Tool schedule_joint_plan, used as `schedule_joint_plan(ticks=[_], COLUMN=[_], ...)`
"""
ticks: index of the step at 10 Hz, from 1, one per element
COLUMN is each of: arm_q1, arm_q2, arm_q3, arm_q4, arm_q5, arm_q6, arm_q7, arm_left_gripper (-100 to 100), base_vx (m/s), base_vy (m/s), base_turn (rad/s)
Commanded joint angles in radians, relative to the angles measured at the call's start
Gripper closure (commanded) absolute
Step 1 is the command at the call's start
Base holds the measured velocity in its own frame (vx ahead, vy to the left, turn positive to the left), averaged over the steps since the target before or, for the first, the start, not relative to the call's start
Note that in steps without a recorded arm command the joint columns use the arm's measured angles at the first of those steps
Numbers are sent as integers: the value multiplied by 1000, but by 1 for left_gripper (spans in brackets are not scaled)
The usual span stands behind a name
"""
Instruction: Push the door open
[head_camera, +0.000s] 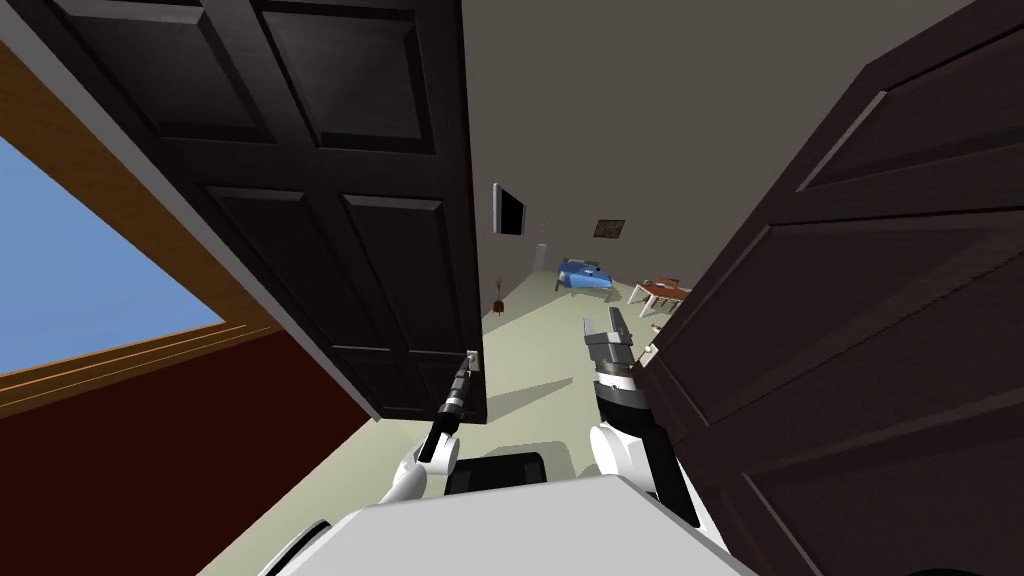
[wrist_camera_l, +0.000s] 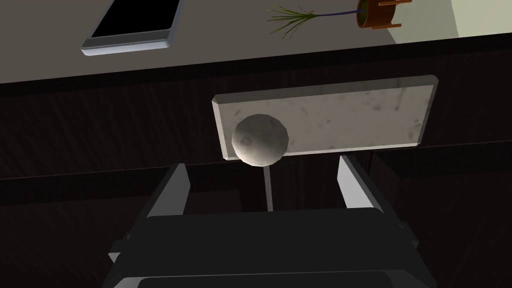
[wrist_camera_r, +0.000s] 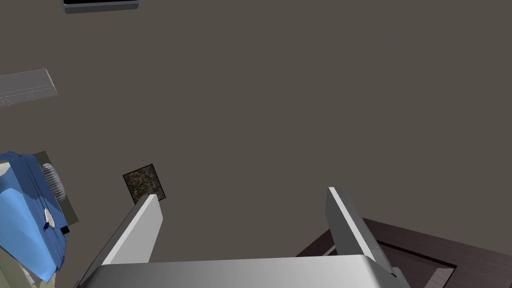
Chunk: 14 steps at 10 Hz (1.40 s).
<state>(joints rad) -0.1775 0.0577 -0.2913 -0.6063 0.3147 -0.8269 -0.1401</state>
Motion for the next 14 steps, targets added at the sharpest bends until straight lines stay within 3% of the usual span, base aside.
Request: schedule_joint_plan(ticks=[1, 3, 4, 9, 14], arm_q1=[-1, -4, -4, -4, -6], arm_q2=[-4, -6, -6, -6, 17], arm_q3=[3, 4, 4, 4, 46], arm_q4=[3, 7, 7, 7, 15], arm_q5=[1, 1, 1, 1, 22], arm_q6=[-4, -7, -7, -7, -7], arm_q7=[0, 0, 0, 0, -11], arm_left_gripper=[-100, -100, 100, 100, 100], base_vx=[183, 138, -20, -14, 147], base_vy=[-12, -10, 0, 2, -53], base_turn=[-15, -13, 1, -2, 28])
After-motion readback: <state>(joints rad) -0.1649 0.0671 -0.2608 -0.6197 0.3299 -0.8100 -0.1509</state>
